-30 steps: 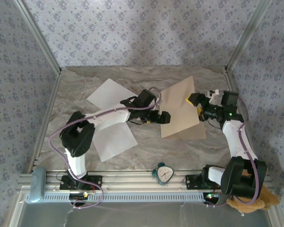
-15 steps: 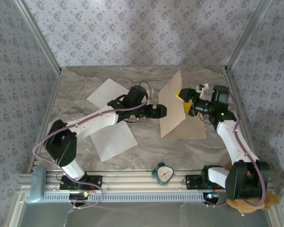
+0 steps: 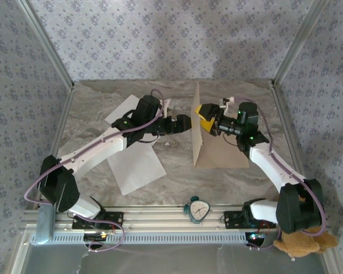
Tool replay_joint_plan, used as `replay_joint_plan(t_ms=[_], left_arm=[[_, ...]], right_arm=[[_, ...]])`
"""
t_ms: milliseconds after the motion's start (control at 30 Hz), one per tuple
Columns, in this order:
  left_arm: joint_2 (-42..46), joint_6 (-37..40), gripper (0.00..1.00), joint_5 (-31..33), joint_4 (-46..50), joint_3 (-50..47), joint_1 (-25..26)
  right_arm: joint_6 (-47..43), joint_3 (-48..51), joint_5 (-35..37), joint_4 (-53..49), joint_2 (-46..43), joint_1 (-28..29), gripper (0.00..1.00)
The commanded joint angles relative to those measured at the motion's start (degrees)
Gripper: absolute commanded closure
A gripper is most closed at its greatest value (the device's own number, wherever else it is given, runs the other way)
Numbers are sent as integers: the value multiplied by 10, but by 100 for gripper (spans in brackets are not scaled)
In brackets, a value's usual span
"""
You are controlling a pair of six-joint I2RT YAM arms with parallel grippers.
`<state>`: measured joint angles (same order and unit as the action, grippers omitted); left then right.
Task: Put the files into the folder
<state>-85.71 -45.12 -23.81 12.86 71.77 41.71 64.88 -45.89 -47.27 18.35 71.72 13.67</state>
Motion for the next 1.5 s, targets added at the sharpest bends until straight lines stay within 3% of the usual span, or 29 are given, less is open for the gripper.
replay_joint_plan(t_ms=[0,467,667,1133,1467], left_arm=[[20,-13,3,-16,-6,2,-4],[24,-10,10,-17,7,-24,-32],[25,-17,19,-13,16,-53,-56],[38,-2,26,-28,42,-105,-128],[46,18,31,-35,1,-158,-176]], right_arm=[[22,6,21,60,13,21,2],[96,37,65,230,91,93,1],[120,38,64,280,121,101,1],[93,29,49,237,114,100,2],[45,35,46,155,66,83,1]])
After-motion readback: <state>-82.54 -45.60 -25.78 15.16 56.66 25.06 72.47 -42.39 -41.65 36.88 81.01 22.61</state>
